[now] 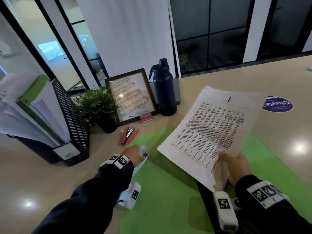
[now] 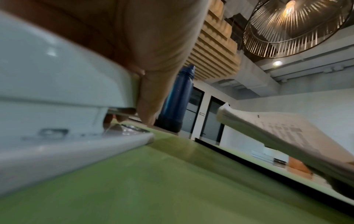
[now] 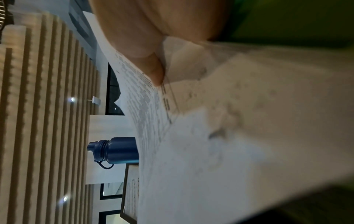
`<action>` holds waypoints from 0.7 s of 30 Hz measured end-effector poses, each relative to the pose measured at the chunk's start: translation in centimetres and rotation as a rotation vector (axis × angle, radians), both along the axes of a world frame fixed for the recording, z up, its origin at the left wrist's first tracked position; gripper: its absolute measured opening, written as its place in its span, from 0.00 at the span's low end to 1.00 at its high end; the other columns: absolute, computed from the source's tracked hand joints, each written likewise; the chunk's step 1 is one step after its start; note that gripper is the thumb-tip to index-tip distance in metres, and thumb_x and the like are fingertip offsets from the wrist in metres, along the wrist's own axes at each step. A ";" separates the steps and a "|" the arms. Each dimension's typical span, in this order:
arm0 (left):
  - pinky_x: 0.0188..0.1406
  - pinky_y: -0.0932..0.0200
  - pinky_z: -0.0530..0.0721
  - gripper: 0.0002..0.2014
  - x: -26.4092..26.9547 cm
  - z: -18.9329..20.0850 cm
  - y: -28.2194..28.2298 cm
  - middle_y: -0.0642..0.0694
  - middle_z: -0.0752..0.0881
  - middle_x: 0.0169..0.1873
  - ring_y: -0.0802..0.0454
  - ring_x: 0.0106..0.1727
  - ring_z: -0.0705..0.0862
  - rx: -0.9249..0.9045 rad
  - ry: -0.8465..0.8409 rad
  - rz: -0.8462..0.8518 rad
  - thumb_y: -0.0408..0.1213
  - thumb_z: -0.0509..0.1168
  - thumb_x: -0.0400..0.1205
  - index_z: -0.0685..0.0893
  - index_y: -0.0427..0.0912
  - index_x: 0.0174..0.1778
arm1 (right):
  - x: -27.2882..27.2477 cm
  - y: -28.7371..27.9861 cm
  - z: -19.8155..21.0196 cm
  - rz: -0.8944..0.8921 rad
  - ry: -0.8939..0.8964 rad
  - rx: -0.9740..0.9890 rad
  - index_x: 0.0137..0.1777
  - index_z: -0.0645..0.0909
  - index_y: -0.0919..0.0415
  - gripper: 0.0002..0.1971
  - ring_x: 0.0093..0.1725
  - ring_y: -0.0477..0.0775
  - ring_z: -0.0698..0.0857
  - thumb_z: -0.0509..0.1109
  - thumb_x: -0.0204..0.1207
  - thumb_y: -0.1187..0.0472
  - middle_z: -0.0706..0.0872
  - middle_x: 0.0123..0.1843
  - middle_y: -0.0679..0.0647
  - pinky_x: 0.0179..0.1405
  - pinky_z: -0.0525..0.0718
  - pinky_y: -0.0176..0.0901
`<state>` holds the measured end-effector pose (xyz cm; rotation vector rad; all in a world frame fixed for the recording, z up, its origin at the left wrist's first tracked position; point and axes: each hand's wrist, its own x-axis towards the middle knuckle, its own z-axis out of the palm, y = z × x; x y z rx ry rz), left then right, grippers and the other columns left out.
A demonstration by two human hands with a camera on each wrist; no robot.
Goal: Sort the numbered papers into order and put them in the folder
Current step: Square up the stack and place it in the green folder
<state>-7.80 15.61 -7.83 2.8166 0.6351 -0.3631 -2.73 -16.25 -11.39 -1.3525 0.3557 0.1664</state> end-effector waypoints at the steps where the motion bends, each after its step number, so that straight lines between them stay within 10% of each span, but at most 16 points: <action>1: 0.66 0.55 0.76 0.25 -0.2 0.0 0.7 0.39 0.78 0.69 0.43 0.68 0.77 0.010 0.003 0.008 0.44 0.64 0.82 0.71 0.39 0.72 | -0.1 -0.1 0.0 0.011 -0.005 0.014 0.64 0.78 0.62 0.15 0.53 0.62 0.84 0.66 0.78 0.70 0.86 0.52 0.58 0.63 0.80 0.59; 5: 0.60 0.57 0.76 0.20 -1.3 0.6 3.5 0.38 0.80 0.66 0.43 0.65 0.80 0.097 0.019 0.074 0.46 0.62 0.83 0.75 0.42 0.68 | -0.3 -0.5 0.5 0.054 -0.018 0.069 0.59 0.77 0.63 0.11 0.43 0.58 0.84 0.65 0.78 0.72 0.85 0.45 0.58 0.47 0.82 0.52; 8: 0.57 0.51 0.81 0.13 -2.0 1.2 6.2 0.36 0.83 0.57 0.39 0.57 0.83 0.140 0.034 0.153 0.50 0.59 0.79 0.78 0.43 0.47 | -0.2 -0.7 0.6 0.063 -0.013 0.099 0.55 0.78 0.65 0.09 0.43 0.59 0.84 0.65 0.77 0.73 0.85 0.44 0.59 0.40 0.80 0.47; 13: 0.65 0.44 0.75 0.29 -1.3 2.2 5.2 0.34 0.77 0.66 0.36 0.67 0.76 0.238 -0.273 0.336 0.49 0.67 0.77 0.70 0.39 0.71 | -0.6 -0.7 1.1 0.088 -0.024 0.140 0.50 0.79 0.63 0.08 0.42 0.58 0.84 0.63 0.78 0.75 0.87 0.41 0.58 0.38 0.84 0.49; 16: 0.60 0.52 0.79 0.21 -1.4 2.9 0.0 0.45 0.84 0.58 0.46 0.60 0.82 -0.238 -0.525 0.116 0.49 0.67 0.78 0.78 0.44 0.64 | -0.9 -0.9 1.4 0.101 -0.040 0.124 0.48 0.79 0.63 0.06 0.42 0.59 0.84 0.64 0.78 0.73 0.87 0.43 0.58 0.38 0.82 0.48; 21: 0.37 0.58 0.87 0.08 -2.0 1.8 -7.2 0.39 0.88 0.47 0.47 0.41 0.86 -1.223 -0.287 0.296 0.39 0.66 0.81 0.82 0.38 0.48 | -1.5 -0.9 1.9 0.075 -0.050 0.112 0.58 0.79 0.72 0.11 0.43 0.58 0.87 0.66 0.78 0.70 0.86 0.53 0.65 0.43 0.85 0.45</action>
